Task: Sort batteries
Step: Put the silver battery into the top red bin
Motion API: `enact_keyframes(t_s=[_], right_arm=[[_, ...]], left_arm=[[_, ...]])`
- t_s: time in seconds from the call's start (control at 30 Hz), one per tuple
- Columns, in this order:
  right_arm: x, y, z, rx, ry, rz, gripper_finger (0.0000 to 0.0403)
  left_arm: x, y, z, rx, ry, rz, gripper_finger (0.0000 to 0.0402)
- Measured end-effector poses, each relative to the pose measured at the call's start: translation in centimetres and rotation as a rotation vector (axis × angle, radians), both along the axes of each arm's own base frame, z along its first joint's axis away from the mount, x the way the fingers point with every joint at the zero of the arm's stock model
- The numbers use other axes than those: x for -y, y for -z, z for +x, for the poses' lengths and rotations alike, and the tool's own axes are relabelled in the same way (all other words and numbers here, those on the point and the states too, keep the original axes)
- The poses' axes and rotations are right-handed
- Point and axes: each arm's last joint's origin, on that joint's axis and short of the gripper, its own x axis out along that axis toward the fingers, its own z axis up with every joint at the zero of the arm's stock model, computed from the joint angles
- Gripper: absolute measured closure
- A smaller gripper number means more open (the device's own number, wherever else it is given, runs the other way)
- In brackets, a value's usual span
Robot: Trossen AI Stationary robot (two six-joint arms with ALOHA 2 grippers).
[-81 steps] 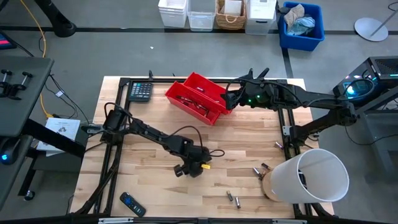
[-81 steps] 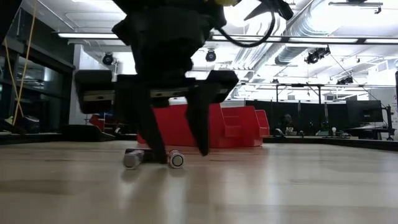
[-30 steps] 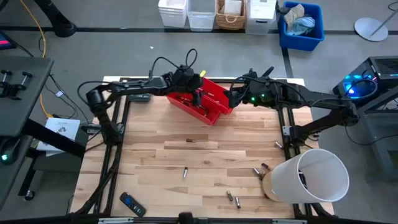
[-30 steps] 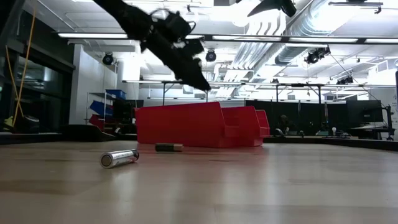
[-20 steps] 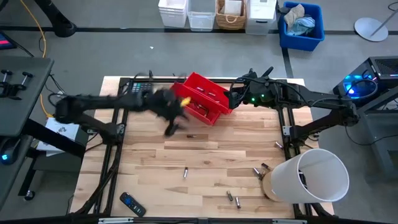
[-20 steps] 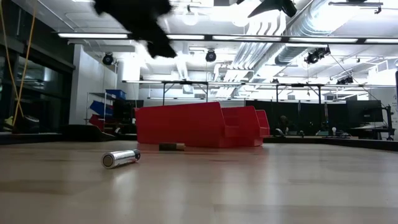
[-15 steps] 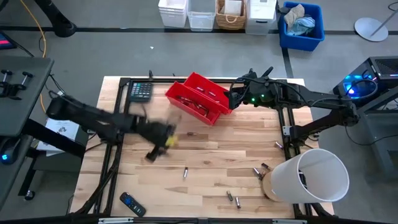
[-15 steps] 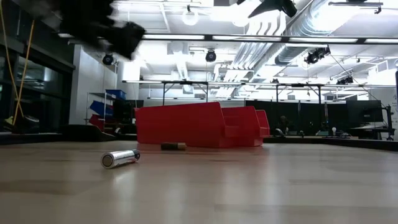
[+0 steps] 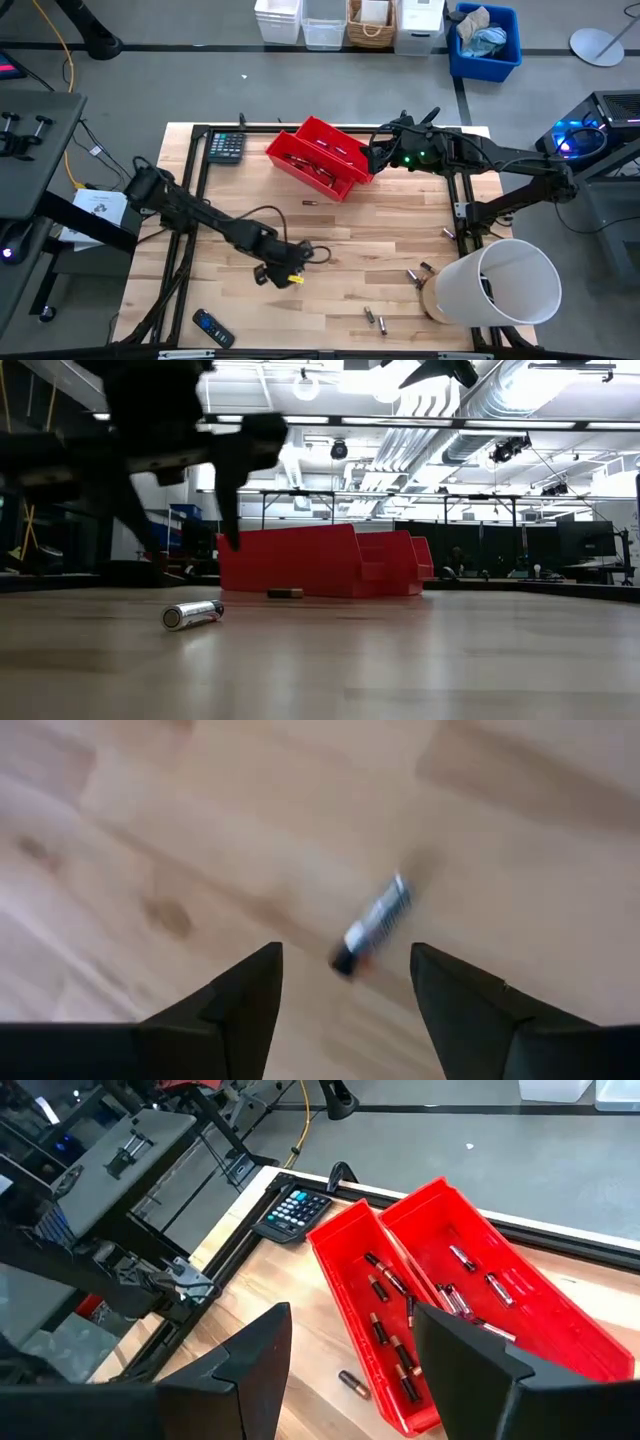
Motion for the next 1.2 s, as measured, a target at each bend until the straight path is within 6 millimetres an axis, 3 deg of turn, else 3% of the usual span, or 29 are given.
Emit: enact_keyframes(t_s=[0.1,0.33,0.5,0.6,0.7,0.77,0.93,1.07,1.2], right_arm=[[0.0,0.0,0.0,0.0,0.002,0.003,0.0199],[0.0,0.1,0.0,0.002,0.011,0.019,0.0199],[0.0,0.1,0.0,-0.001,0.011,0.019,0.0199],[0.0,0.1,-0.1,-0.005,0.01,0.019,0.0199],[0.0,0.1,-0.1,-0.006,0.005,0.02,0.0199],[0.0,0.2,-0.1,-0.016,-0.001,0.013,0.0199],[0.0,0.3,-0.1,-0.036,-0.011,0.006,0.0199],[-0.1,0.2,-0.3,-0.038,-0.02,0.003,0.0199],[-0.1,-0.3,-1.0,-0.027,-0.033,-0.02,0.0199]], left_arm=[[0.5,0.4,1.3,-0.021,0.025,-0.035,0.019],[0.7,3.2,1.7,-0.124,0.11,-0.004,0.019],[0.5,3.9,2.0,-0.151,0.125,-0.026,0.0198],[0.2,4.1,1.5,-0.233,0.085,-0.072,0.025],[-0.7,4.1,1.2,-0.318,-0.068,-0.114,0.0351],[-2.0,3.8,0.9,-0.399,-0.205,-0.152,0.0373],[-6.2,0.9,0.3,-0.428,-0.408,-0.256,0.0372],[-10.7,-4.5,0.4,-0.21,-0.488,-0.479,0.0372],[-16.9,-9.2,0.7,0.177,-0.654,-0.61,0.0372]])
